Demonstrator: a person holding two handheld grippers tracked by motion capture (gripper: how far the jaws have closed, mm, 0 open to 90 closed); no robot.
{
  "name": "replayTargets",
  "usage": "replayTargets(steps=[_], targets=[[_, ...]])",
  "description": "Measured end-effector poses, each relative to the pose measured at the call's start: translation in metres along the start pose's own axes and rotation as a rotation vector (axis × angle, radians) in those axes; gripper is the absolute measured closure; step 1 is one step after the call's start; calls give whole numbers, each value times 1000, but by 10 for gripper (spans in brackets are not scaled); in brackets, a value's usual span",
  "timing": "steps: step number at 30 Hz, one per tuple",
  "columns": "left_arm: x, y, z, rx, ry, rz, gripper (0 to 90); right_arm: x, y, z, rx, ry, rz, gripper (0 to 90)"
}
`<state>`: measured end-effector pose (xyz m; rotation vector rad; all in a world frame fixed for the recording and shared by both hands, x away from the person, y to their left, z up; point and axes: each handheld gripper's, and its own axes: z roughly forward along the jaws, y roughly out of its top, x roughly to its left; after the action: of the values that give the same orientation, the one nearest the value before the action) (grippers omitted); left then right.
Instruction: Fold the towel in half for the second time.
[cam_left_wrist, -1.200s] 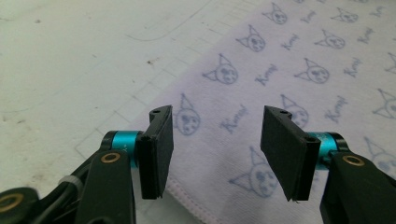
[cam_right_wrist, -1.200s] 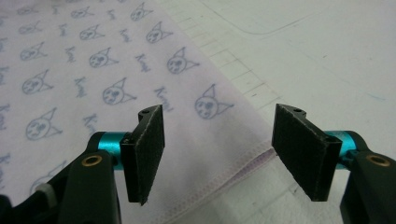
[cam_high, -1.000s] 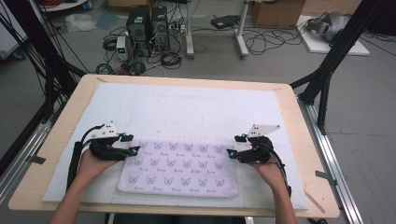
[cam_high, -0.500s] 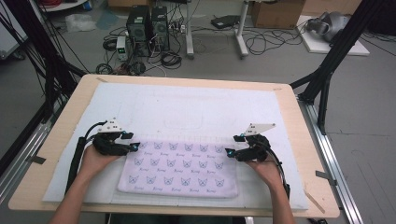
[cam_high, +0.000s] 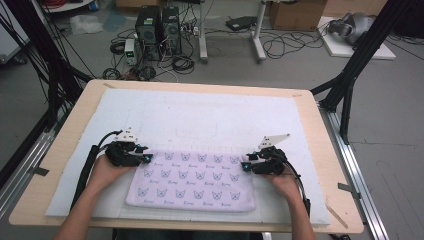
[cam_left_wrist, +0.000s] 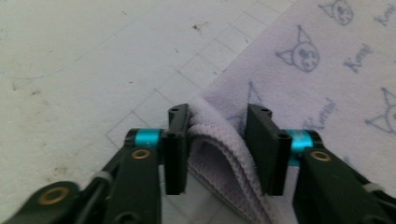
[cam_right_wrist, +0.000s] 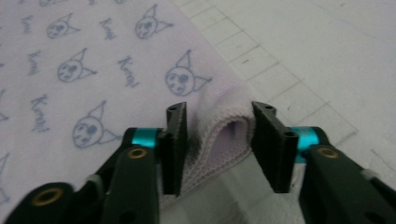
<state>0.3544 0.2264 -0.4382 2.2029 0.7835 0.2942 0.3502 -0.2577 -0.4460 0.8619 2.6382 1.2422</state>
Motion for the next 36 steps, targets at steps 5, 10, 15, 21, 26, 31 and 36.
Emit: replayTargets(steps=[5,10,15,21,26,31,36], targets=[[-7,3,-2,15,28,40,777,5,0,-2,-15,10,-23,794],[-13,7,-4,7,74,57,801,5,5,-8,-37,6,-26,808],[-9,19,-9,-42,120,45,803,-1,20,-14,-66,-28,-36,812],[11,50,-10,-98,190,22,801,-17,47,-18,-62,-130,-37,811],[28,80,-10,-132,243,15,799,-34,73,-26,-88,-175,-17,812],[45,91,1,-114,323,-37,565,-54,88,-18,-109,-266,5,563],[50,74,5,-73,250,-66,509,-59,83,-7,-73,-232,37,523]])
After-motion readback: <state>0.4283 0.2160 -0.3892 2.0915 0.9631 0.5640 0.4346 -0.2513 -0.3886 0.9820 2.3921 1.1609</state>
